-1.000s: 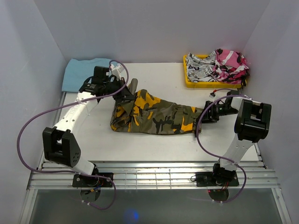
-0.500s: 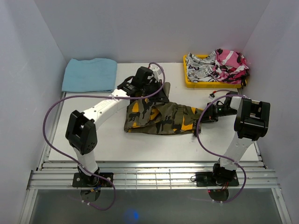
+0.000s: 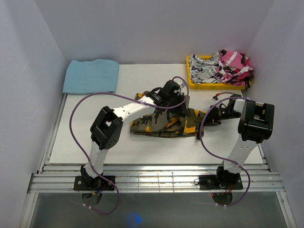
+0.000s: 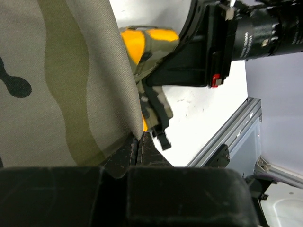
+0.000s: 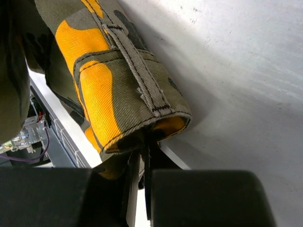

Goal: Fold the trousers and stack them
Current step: Fold the trousers

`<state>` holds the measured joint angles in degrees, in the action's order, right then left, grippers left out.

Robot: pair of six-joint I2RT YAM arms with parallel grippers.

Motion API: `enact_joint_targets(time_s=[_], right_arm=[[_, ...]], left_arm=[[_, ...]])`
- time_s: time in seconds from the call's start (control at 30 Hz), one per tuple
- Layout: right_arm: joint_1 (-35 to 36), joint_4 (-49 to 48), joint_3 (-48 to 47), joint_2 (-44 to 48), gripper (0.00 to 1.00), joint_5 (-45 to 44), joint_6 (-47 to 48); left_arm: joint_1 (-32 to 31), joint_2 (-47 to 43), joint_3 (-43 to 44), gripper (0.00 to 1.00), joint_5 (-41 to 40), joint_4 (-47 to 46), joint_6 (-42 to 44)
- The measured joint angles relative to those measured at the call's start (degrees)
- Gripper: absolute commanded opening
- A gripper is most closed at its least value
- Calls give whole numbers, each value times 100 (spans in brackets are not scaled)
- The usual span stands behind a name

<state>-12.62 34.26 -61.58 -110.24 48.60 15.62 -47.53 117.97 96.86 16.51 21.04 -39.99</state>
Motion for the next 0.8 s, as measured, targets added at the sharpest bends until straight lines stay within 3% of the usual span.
enact_joint_targets(time_s=[0.8], right_arm=[[0, -15, 149, -2, 8, 245, 111]], left_arm=[[-691, 1357, 1202, 0, -260, -514, -304]])
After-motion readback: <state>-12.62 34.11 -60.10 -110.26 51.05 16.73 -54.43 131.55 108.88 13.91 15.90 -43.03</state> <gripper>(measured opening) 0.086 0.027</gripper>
